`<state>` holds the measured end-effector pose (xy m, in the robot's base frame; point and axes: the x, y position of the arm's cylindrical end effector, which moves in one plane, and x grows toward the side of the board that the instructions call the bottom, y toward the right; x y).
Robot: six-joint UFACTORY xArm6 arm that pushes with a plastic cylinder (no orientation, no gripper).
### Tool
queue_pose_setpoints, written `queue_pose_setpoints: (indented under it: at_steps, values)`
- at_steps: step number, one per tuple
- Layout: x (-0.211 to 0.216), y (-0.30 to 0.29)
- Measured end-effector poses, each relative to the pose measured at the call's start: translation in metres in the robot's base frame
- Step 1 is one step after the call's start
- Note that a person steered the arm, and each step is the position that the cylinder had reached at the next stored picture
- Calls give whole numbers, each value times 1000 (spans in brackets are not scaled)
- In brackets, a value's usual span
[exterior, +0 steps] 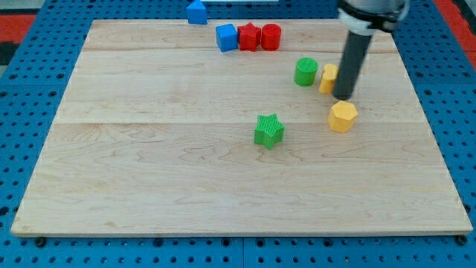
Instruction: Push the yellow heart to the green circle
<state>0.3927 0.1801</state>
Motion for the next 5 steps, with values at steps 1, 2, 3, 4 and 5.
queue_pose_setpoints:
  at_steps: [1, 2, 3, 4, 5]
  values:
    - [4, 28]
    - [-33, 34]
    - [-51, 23]
    - [-51, -34]
    - [-50, -50]
